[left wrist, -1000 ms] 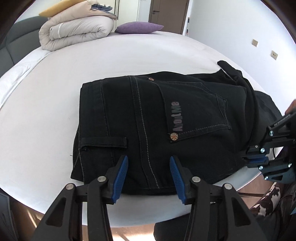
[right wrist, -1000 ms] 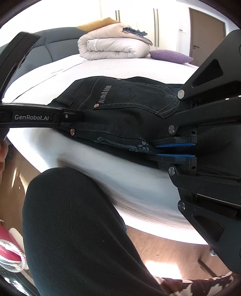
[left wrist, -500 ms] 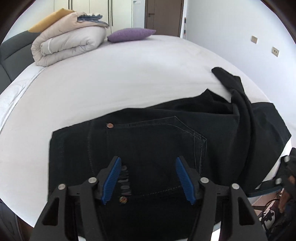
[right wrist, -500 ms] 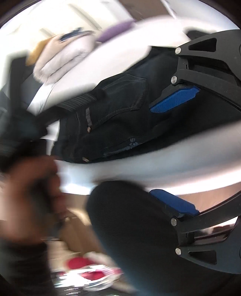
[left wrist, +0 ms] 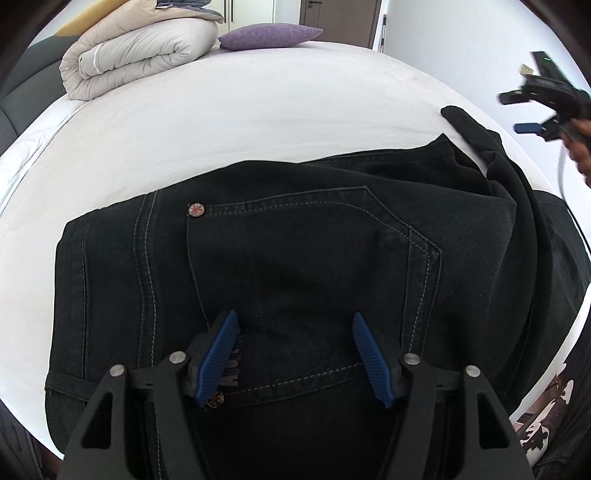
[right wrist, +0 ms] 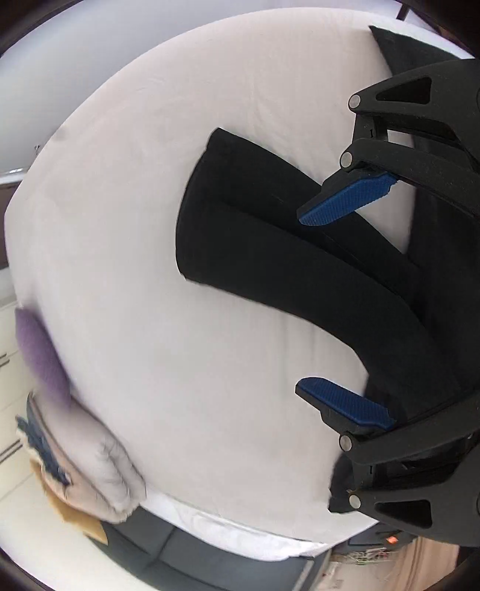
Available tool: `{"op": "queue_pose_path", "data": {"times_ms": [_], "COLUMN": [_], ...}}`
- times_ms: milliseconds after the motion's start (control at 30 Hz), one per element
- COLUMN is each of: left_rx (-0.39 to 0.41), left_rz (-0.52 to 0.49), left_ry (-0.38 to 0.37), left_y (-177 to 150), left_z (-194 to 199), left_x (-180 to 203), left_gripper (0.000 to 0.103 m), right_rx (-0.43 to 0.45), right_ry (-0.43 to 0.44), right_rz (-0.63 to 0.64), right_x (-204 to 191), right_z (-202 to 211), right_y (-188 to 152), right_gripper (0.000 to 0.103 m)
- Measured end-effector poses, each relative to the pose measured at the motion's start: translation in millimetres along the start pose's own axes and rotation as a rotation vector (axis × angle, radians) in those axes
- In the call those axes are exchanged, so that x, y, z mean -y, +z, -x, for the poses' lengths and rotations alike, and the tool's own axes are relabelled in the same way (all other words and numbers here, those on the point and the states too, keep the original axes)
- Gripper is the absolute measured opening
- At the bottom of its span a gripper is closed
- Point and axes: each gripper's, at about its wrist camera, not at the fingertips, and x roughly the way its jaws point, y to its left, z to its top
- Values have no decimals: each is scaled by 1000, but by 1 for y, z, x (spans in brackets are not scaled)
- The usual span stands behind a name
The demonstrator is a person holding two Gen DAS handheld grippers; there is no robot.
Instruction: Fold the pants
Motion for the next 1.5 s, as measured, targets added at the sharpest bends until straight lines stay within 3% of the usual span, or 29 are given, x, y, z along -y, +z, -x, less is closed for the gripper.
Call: {"op": "queue_pose_path", "data": {"times_ms": [167,333,367,433,500,567,700,833,933,1000,1133,1233,1300,1333,1367,1400,1500], "left_rx": [5,12,13,15,16,17,20,22,25,25,24,18,14,13,12,11,11], "left_rz": [1,3,3,3,3,3,4,7,15,18,23,30,34,37,40,43,50], "left_ry": [-3,-9,-9,-11,-11,-9,-10,-11,-10,-9,-12,-11,-4,-1,3,8,14], "left_y": [1,-1,-1,-2,-2,-3,-4,-4,-4,-4,-2,0,2,2,3,3,3], "left_z": [-1,0,0,0,1,1,2,2,2,2,2,1,0,-1,-1,-1,-2], "left_x": [2,0,0,-1,-1,-1,-1,-2,-2,-3,-1,0,1,2,2,3,4], "left_gripper": [67,67,67,67,67,67,67,67,68,68,71,73,74,75,75,75,75], "right_rx": [-110,-150,-152,-147,-135,-120,16,144,237,253,197,221,254,263,264,271,279], "right_ry": [-177,-248,-261,-275,-259,-228,-89,57,157,233,192,194,209,239,272,313,332], "right_rz": [39,37,56,109,105,83,1,-131,-270,-371,-520,-659,-666,-667,-677,-697,-712], "right_x": [-4,-21,-25,-35,-36,-29,2,53,105,136,192,213,217,218,206,202,184], "right_z": [-69,-111,-115,-121,-120,-112,-54,21,71,89,89,92,96,98,95,93,93], "right_y": [33,36,36,36,38,41,39,6,-38,-89,-174,-219,-231,-235,-249,-248,-253], "right_gripper": [84,84,78,57,24,4,4,4,4,4,10,21,33,41,60,68,68]}}
